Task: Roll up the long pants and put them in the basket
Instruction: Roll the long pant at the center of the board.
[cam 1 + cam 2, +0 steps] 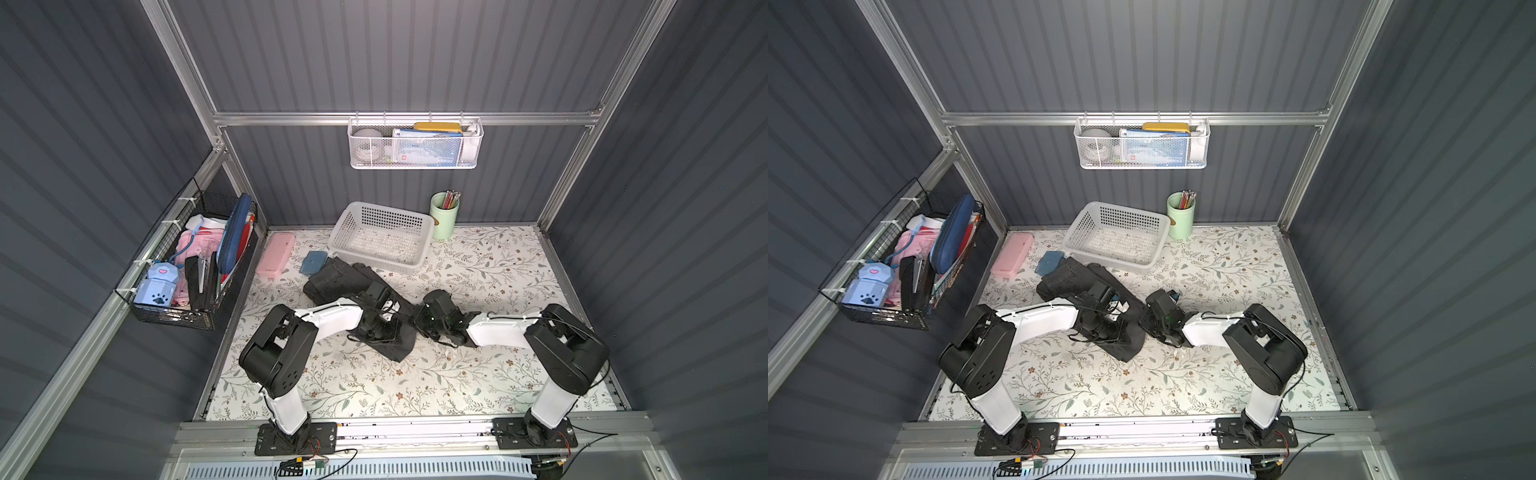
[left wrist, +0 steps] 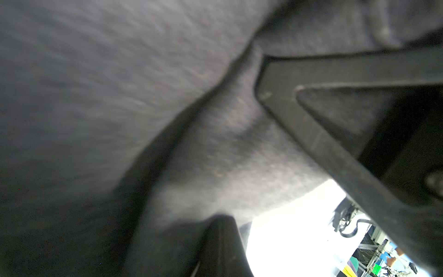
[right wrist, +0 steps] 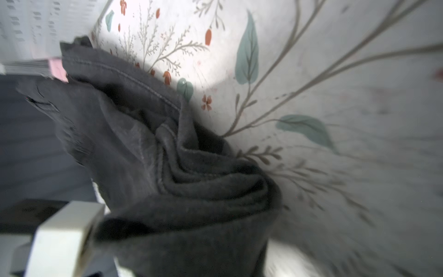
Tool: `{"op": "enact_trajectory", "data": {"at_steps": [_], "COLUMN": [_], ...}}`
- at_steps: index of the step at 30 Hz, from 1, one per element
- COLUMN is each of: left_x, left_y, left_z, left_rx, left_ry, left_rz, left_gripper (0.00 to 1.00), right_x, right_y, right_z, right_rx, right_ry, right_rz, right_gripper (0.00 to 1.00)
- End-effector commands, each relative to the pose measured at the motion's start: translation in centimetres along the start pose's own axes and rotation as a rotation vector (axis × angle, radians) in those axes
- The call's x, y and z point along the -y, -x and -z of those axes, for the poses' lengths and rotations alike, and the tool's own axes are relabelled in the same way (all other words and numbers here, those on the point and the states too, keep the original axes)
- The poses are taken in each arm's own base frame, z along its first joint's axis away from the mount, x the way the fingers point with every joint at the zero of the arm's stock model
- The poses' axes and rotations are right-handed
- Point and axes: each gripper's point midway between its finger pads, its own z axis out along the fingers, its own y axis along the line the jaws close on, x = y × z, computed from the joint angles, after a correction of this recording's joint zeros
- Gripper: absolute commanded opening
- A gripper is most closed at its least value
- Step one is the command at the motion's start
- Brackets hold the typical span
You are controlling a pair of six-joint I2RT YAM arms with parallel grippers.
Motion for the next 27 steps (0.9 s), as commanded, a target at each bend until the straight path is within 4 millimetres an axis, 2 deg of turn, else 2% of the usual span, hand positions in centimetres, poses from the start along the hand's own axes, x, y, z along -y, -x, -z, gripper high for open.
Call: {"op": "enact_trajectory", "data": {"at_steps": [1, 2, 3, 6, 9, 11, 13, 16, 19, 24, 27], "left_x": [2.4, 2.6, 2.9, 2.9, 2.9, 3.5, 5.1, 6.7, 6.8, 9.2, 10.0], "left_y": [1.4, 1.7, 2.0, 2.9, 3.3, 3.9, 3.6, 2.1, 0.6, -2.6, -4.5], "left_z": [3.7, 4.5, 5.4, 7.9, 9.1, 9.3, 8.9, 7.7, 7.3, 6.8, 4.2], "left_rx": [0.052, 0.055, 0.069, 0.137, 0.175, 0.199, 0.224, 0.300, 0.420, 0.567, 0.528], "left_ry": [0.005, 0.021, 0.042, 0.104, 0.110, 0.100, 0.100, 0.152, 0.193, 0.185, 0.232], "left_rz": [-0.033, -0.045, -0.064, -0.067, -0.070, -0.155, -0.305, -0.601, -0.802, -1.068, -1.220], "left_gripper": [0.25, 0.33, 0.35, 0.37, 0.37, 0.31, 0.29, 0.38, 0.43, 0.56, 0.59], "right_x": [4.4, 4.9, 5.9, 8.4, 11.4, 12.4, 11.7, 9.0, 7.3, 7.2, 7.3], "right_y": [0.8, 1.2, 1.3, 1.5, 2.6, 3.1, 3.7, 3.8, 3.3, 1.9, 0.6], "right_z": [2.9, 3.5, 4.2, 6.2, 8.2, 8.8, 9.1, 8.7, 8.2, 8.7, 8.0], "right_rx": [-0.053, -0.076, -0.123, -0.260, -0.332, -0.376, -0.380, -0.383, -0.386, -0.436, -0.466], "right_ry": [-0.280, -0.319, -0.377, -0.521, -0.692, -0.729, -0.730, -0.672, -0.616, -0.647, -0.625], "right_rz": [0.131, 0.170, 0.227, 0.373, 0.478, 0.418, 0.320, 0.204, 0.101, 0.067, 0.039], "right_gripper": [0.08, 0.07, 0.07, 0.07, 0.10, 0.13, 0.15, 0.20, 0.21, 0.21, 0.21]}}
